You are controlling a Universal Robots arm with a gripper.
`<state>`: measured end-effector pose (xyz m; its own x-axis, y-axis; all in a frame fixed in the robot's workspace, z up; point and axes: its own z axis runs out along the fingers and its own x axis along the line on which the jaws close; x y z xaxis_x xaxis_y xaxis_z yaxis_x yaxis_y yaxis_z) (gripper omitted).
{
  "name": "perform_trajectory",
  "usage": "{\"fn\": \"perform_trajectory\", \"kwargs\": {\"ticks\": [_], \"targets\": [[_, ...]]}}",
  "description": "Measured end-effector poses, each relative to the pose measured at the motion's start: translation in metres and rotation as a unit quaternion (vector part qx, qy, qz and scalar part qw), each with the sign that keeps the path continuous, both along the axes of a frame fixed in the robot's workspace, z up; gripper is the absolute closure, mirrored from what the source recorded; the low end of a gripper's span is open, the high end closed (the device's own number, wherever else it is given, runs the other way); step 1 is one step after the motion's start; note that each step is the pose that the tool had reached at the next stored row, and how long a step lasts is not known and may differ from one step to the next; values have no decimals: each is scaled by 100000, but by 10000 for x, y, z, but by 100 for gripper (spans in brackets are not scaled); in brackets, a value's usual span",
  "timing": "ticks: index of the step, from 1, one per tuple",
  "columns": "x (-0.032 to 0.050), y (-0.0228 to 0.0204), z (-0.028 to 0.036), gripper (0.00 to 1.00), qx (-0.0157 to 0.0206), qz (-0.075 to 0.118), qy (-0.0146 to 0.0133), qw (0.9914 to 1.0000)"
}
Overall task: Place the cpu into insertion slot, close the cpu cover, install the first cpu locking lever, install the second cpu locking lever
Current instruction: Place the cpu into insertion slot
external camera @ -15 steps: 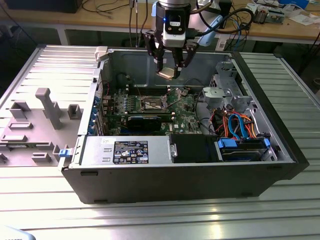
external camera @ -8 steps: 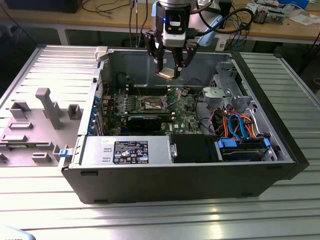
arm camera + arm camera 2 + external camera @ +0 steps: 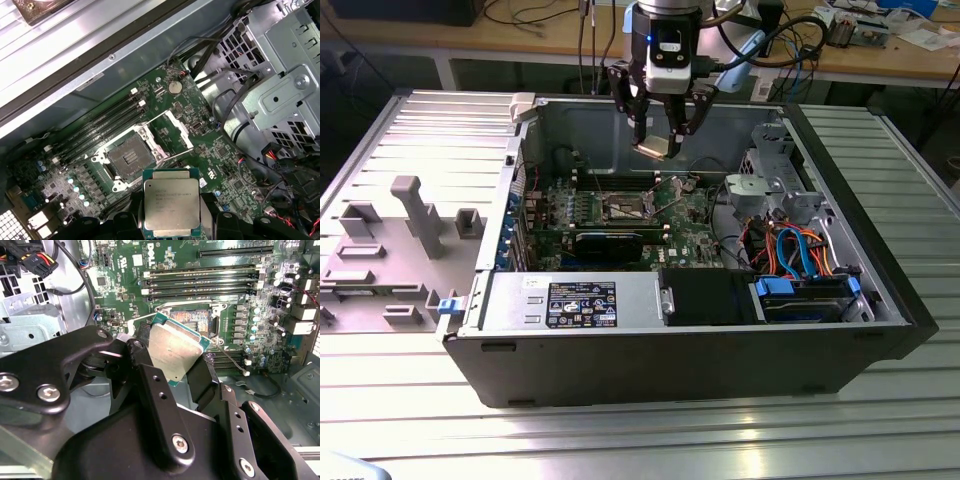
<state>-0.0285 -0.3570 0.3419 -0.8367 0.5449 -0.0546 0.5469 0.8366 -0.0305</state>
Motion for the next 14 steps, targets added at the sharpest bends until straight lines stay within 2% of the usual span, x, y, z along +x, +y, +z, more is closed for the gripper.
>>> {"fn": "perform_trajectory", "kwargs": {"ticks": [14], "targets": [[0,0,0,45,-415,-102,1,99999]]}}
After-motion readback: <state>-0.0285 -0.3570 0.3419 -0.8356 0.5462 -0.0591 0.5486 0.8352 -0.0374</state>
